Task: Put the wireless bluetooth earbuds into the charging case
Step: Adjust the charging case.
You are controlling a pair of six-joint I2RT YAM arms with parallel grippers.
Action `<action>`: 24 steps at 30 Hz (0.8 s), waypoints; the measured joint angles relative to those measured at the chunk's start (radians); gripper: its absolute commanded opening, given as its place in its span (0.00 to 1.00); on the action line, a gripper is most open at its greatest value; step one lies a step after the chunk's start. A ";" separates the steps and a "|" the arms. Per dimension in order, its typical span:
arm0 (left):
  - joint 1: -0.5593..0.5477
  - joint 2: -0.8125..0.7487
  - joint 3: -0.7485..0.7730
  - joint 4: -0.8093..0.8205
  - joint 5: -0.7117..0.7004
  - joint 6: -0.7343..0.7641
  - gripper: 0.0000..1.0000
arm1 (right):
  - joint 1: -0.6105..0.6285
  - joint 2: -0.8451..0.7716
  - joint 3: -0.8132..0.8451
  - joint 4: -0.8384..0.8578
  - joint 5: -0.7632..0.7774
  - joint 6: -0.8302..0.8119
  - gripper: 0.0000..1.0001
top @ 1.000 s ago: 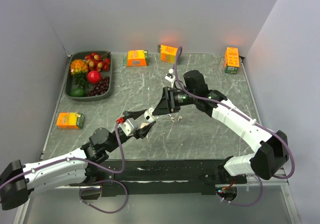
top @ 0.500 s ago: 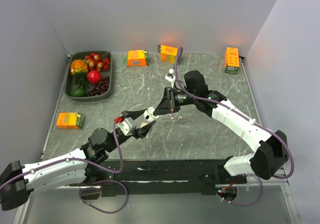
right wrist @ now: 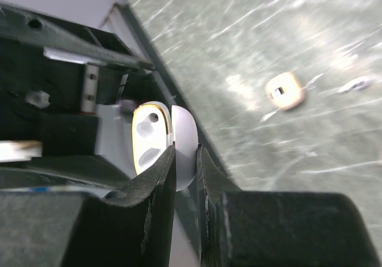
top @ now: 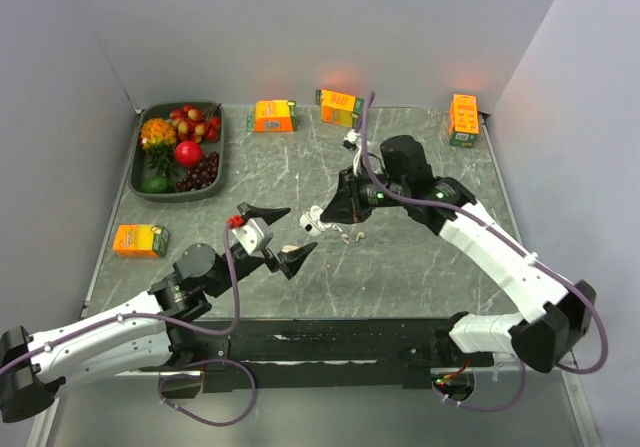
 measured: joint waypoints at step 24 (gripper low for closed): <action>0.090 -0.019 0.103 -0.186 0.340 -0.236 0.99 | 0.126 -0.209 -0.022 -0.105 0.142 -0.481 0.00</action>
